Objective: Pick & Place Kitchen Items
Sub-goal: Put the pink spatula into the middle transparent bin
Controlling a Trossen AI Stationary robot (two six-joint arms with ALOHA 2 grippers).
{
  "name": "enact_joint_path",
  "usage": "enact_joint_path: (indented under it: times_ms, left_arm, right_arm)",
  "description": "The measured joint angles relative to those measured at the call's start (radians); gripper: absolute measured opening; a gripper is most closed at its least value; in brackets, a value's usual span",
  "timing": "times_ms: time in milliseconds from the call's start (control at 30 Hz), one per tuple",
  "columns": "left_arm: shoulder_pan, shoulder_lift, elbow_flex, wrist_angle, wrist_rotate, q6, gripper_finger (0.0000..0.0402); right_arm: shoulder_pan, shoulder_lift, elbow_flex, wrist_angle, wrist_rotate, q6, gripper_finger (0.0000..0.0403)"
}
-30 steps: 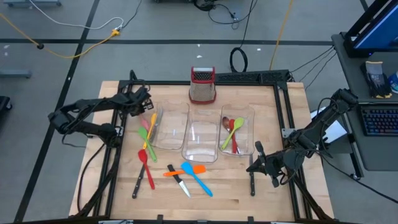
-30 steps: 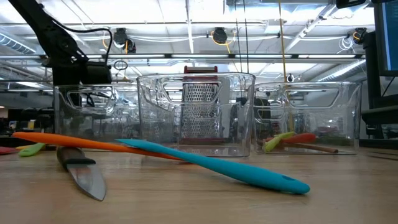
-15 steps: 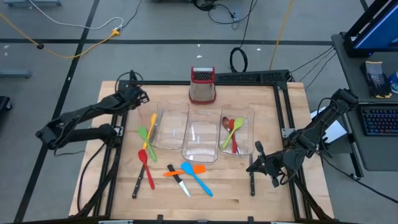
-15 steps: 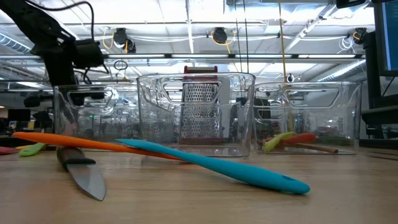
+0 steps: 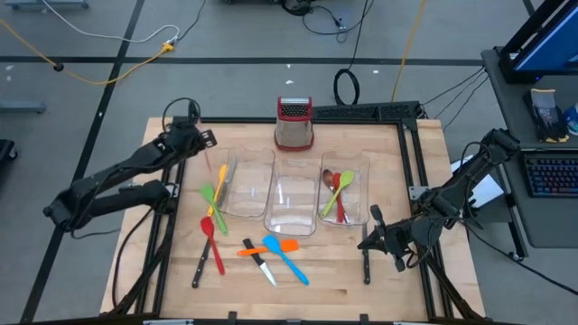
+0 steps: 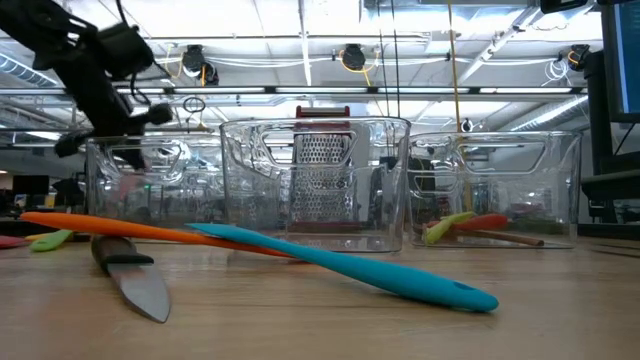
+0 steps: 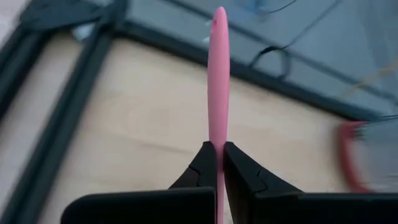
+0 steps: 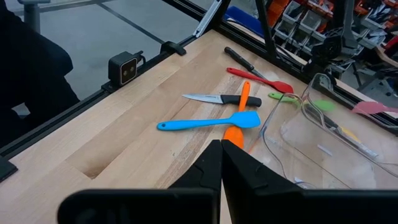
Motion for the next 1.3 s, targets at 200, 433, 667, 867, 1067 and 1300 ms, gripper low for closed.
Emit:
enact_joint_path:
  times_ms: [200,433,667,867,1067,1300]
  left_arm:
    - [-0.042,-0.119,0.001,0.114,0.023,0.053,0.0002]
    - [-0.089,-0.236,0.002,0.24,0.103,0.114,0.0001]
    - [-0.174,-0.264,0.003,0.47,0.289,0.144,0.0001]
    - [-0.28,-0.236,0.003,0.549,0.382,0.115,0.0]
    - [-0.404,-0.176,0.003,0.598,0.401,0.035,0.0]
    - [-0.543,-0.057,0.003,0.755,0.402,-0.041,0.0]
  right_arm:
    - [0.0,0.0,0.0,0.0,0.0,0.0,0.0]
    - [0.0,0.0,0.0,0.0,0.001,-0.005,0.0]
    - [-0.013,0.014,0.0,0.084,0.004,-0.123,0.0]
    - [-0.054,0.107,0.0,0.282,0.005,-0.408,0.0]
    - [-0.128,0.251,0.0,0.449,0.005,-0.667,0.0]
    - [-0.237,0.409,0.0,0.723,0.066,-0.887,0.0]
